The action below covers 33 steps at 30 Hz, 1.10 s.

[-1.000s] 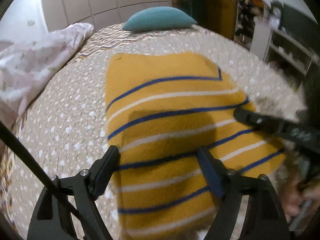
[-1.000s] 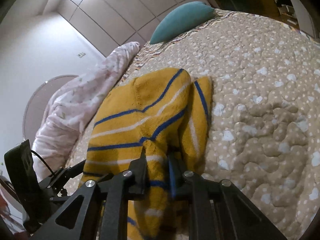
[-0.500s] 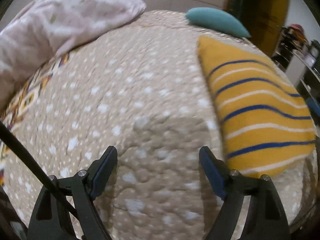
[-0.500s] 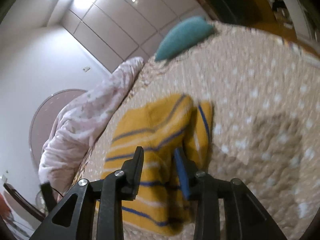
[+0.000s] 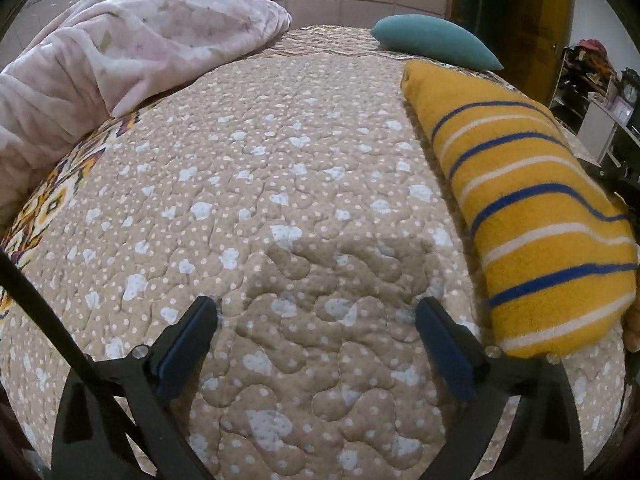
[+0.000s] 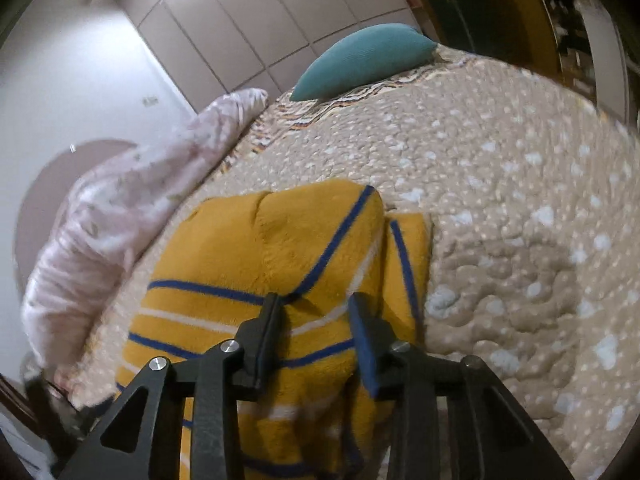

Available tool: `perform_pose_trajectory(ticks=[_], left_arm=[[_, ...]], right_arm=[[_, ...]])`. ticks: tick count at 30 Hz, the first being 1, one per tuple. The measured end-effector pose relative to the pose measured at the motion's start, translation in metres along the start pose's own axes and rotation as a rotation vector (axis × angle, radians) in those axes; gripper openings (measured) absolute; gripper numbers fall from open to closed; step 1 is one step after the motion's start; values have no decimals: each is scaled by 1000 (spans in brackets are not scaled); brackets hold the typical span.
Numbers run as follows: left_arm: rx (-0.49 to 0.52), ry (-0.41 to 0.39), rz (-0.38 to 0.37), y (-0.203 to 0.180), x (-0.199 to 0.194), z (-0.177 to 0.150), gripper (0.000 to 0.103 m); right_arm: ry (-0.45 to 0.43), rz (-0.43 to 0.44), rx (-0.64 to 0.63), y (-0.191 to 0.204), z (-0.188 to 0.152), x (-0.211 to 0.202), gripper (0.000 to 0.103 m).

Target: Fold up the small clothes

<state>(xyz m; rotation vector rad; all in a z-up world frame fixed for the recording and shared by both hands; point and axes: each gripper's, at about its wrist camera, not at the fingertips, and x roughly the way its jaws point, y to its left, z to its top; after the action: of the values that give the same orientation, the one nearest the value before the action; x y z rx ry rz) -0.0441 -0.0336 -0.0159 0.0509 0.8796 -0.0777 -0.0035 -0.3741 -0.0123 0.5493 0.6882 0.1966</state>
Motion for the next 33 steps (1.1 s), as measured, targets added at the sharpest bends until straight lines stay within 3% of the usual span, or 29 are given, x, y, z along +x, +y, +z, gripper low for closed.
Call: perform_pose_trajectory(ticks=[12,16,18,20,22,27,30,31,32,33], left_arm=[[-4,-13,0,-1,-1,-2,100],[-7,61,-19,-1,-5,7,100],[-39,56,-104,1,-17,15,98],[-75,15,-182,0,-33,28,98],[-71,-6,-229,-9,-39,44,99],[-45,113,-372,-44,5,87,98],[-121,220,-499,-60,45,103,98],[-149,246,-533,-64,51,103,97],[-163,263,-558,-69,54,103,85],[-153,260,-538,-75,52,105,83]], right_arm=[[-10,153,156,-27,-4,-1,36],[27,217,236,-39,-1,-4,36],[45,190,240,-42,3,-17,44],[-12,126,205,-44,6,-41,66],[-41,93,201,-50,8,-53,72],[56,171,265,-61,10,-27,72],[89,185,242,-49,16,-8,73],[105,196,232,-44,18,0,75],[115,188,217,-39,21,7,75],[129,178,194,-33,23,14,73]])
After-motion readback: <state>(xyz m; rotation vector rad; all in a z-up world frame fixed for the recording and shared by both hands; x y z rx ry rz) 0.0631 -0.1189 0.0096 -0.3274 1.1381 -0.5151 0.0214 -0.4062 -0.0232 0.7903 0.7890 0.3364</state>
